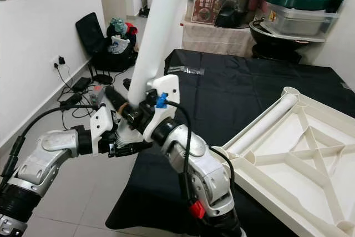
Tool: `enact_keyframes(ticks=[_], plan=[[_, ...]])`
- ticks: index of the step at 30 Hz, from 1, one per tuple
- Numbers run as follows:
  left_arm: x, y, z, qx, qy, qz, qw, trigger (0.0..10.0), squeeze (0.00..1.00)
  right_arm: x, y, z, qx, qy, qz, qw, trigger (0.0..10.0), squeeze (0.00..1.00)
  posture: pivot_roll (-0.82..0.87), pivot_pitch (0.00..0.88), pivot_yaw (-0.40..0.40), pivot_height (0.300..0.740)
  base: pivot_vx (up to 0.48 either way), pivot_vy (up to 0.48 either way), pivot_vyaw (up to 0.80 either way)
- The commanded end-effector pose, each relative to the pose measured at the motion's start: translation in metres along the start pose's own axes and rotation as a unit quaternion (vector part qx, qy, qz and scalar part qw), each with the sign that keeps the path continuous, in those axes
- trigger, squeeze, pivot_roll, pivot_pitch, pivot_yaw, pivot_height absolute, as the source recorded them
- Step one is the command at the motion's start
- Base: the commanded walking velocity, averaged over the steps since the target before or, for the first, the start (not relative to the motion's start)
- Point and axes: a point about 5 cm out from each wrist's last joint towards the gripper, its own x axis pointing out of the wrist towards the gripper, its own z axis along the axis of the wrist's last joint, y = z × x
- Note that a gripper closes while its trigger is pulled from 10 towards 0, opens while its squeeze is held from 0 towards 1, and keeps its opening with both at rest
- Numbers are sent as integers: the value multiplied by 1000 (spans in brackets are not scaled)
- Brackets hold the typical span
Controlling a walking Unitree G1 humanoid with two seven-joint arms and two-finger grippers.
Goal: Building children table
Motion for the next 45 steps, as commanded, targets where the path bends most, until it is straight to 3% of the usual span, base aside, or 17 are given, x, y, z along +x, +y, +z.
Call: enact_keyframes(ticks=[1, 3, 7, 8, 9, 13, 14, 16, 17, 18, 25, 26, 27, 28, 44, 45], plan=[[-1, 3, 4, 6, 0, -4, 1000, 0, 0, 0, 2, -2, 10, 3, 9, 1000, 10000, 1000, 70, 0, -48, 740, 0, 0, 0], [-4, -2, 5, 2, 3, -33, 999, 5686, 0, -1, -2, 9, 15, -25, 32, 999, 10000, 1000, 76, 0, -52, 740, 0, 0, 0], [-6, -3, 6, -2, 5, -46, 999, 5686, 0, -1, -4, 15, 15, -40, 45, 998, 10000, 1000, 76, 0, -52, 740, 0, 0, 0], [-8, -7, 7, -6, 3, -64, 998, 8471, 0, -1, -8, 21, 11, -50, 51, 997, 10000, 1000, 81, 0, -53, 740, 0, 0, 0], [-9, -12, 8, -7, 5, -89, 996, 9451, 0, 1, -13, 26, 2, -58, 57, 997, 10000, 1000, 83, 0, -53, 740, 0, 0, 0], [-12, -17, 9, -8, 8, -116, 993, 9451, 0, 2, -19, 33, -7, -67, 63, 996, 10000, 1000, 84, 0, -52, 740, 0, 0, 0], [-14, -21, 8, -7, 13, -134, 991, 10000, 0, 3, -22, 36, -9, -69, 71, 995, 10000, 1000, 85, 0, -53, 740, 0, 0, 0], [-20, -28, 9, -7, 24, -165, 986, 10000, 0, 2, -25, 42, -10, -68, 103, 992, 10000, 1000, 89, 0, -58, 740, 0, 0, 0], [-24, -30, 9, -8, 28, -180, 983, 10000, 0, 0, -24, 43, -2, -60, 135, 989, 10000, 702, 94, 0, -62, 740, 0, 0, 0], [-27, -32, 10, -7, 34, -192, 981, 10000, 0, -3, -22, 43, 3, -49, 162, 986, 10000, 0, 96, 0, -65, 740, 0, 0, 0], [-35, -32, 10, -5, 49, -208, 977, 10000, 0, -16, -12, 39, 27, -15, 249, 968, 10000, 0, 100, 0, -70, 740, 0, 0, 0], [-38, -29, 11, -2, 56, -208, 977, 10000, 0, -20, -11, 36, 43, -7, 264, 963, 980, 0, 100, 0, -70, 740, 0, 0, 0], [-38, -29, 11, -2, 56, -208, 977, 10000, 0, -20, -11, 36, 43, -7, 264, 963, 980, 0, 100, 0, -70, 740, 0, 0, 0], [-39, -28, 11, -1, 58, -207, 977, 10000, 0, -21, -11, 35, 52, -9, 267, 962, 0, 0, 100, 0, -70, 740, 0, 0, 0], [-34, -19, 7, 6, 54, -178, 983, 10000, 0, -26, -3, 35, 135, -48, 266, 953, 0, 0, 86, 0, -54, 740, 0, 0, 0], [-33, -17, 7, 7, 49, -169, 984, 10000, 67, -25, -3, 35, 142, -56, 259, 954, 0, 0, 84, 0, -54, 740, 0, 0, 0]])
